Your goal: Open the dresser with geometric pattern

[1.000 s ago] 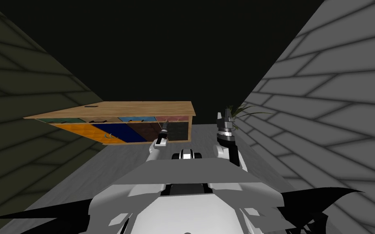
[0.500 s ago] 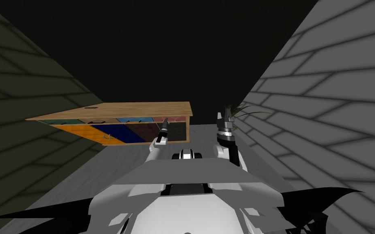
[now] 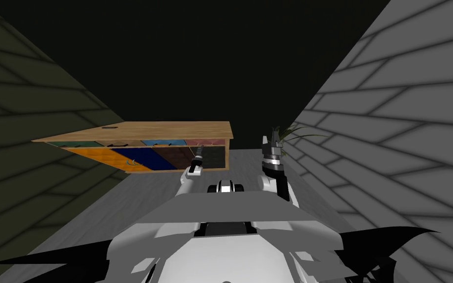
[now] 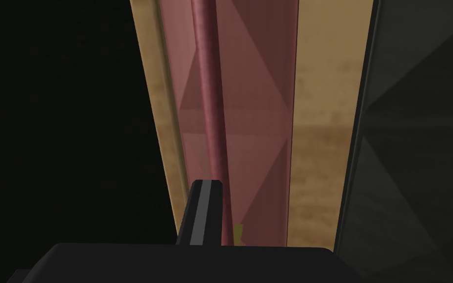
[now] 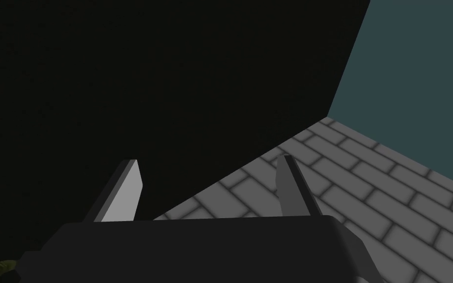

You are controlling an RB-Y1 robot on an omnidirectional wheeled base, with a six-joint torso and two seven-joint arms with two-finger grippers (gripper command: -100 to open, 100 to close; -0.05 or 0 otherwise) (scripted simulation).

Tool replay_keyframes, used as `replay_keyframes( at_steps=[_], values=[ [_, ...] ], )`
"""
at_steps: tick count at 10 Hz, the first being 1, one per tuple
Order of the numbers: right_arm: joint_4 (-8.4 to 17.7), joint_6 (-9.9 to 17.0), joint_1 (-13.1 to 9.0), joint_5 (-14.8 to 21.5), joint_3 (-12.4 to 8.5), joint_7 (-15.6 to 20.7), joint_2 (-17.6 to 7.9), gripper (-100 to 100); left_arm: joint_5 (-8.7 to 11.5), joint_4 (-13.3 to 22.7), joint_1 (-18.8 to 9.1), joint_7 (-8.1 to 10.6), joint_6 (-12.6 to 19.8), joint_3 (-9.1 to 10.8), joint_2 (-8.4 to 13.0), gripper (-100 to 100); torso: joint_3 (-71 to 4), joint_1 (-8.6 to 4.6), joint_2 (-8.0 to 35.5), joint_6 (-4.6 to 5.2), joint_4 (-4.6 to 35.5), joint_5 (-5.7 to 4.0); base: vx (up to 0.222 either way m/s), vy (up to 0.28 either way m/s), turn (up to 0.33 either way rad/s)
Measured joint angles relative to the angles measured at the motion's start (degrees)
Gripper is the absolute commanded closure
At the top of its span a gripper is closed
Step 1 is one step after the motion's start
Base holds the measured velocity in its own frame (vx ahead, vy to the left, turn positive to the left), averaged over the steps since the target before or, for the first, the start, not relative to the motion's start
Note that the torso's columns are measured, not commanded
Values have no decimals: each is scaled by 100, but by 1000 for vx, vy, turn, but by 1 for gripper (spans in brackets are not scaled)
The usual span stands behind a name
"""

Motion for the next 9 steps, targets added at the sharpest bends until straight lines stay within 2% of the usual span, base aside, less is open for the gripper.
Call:
replay_keyframes(
  at_steps=[3,4,7,9],
  values=[
    [0,0,0,0,0,0,0,0,0,-196,0,43,96,-27,59,100,-34,9,-54,3,-21,6,-167,-14,14],
    [0,0,1,0,0,0,0,0,0,-202,0,49,105,-28,63,-100,-53,12,-89,3,-29,7,76,-5,-31],
    [-2,-1,5,0,-1,0,-1,0,-2,-1,48,17,-42,-15,17,-100,-60,12,-94,2,-33,7,173,0,-19],
    [-1,-1,4,0,-1,0,-1,0,-5,68,66,-1,-97,-11,-10,-100,-13,11,-19,2,-12,7,90,0,-8]
  ],
)
